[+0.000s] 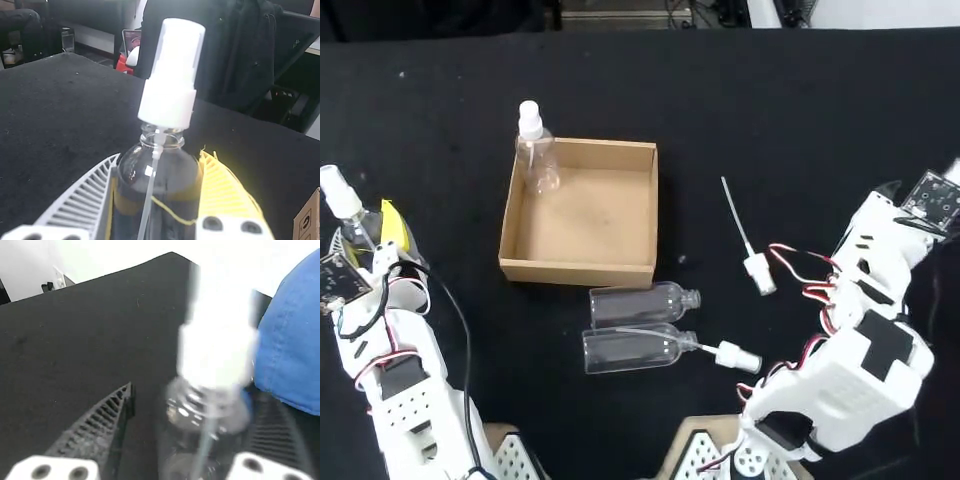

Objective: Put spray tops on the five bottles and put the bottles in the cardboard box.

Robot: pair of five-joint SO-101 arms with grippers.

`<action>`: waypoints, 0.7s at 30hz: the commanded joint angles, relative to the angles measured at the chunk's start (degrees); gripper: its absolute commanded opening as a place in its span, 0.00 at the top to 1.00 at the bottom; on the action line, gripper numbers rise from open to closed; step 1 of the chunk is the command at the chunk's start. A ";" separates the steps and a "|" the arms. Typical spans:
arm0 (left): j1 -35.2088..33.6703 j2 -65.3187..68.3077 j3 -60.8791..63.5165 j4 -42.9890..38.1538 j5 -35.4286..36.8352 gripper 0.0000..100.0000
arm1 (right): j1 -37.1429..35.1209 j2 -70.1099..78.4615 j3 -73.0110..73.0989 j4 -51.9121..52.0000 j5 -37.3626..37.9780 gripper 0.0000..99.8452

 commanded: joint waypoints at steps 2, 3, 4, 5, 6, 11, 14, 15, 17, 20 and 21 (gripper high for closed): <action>-0.48 -0.97 1.27 -0.18 0.70 0.97 | 3.96 -1.01 -0.57 -2.29 0.00 0.86; -0.48 -0.97 1.27 -0.18 0.70 0.97 | 4.57 -1.01 -0.57 -2.29 0.00 0.89; -0.48 -0.97 1.27 -0.18 0.70 0.97 | 5.19 -1.01 -0.57 -2.29 0.00 0.90; -0.48 -0.97 1.27 -0.18 0.70 0.97 | 5.63 -1.01 -0.66 -2.37 0.09 0.91; -0.40 -0.97 1.27 -0.18 0.70 0.97 | 6.15 -1.10 -0.66 -2.64 0.09 0.92; -0.40 -0.97 1.27 -0.18 0.70 0.97 | 6.86 -1.45 1.36 -9.85 -0.09 0.97; -0.40 -0.97 1.27 -0.18 0.70 0.97 | 4.75 -5.85 4.35 -10.46 -0.18 0.97; -0.40 -0.97 1.27 -0.18 0.70 0.97 | 3.34 -8.40 5.58 -9.58 -0.18 0.97; -0.31 -0.97 1.27 -0.18 0.70 0.97 | 0.26 -14.55 7.87 -5.71 -0.18 0.95; -0.40 -0.97 1.27 -0.18 0.70 0.97 | -6.07 -25.27 9.63 4.04 -0.18 0.95; -0.48 -0.97 1.27 -0.18 0.70 0.97 | -8.70 -28.70 9.89 7.56 -0.18 0.95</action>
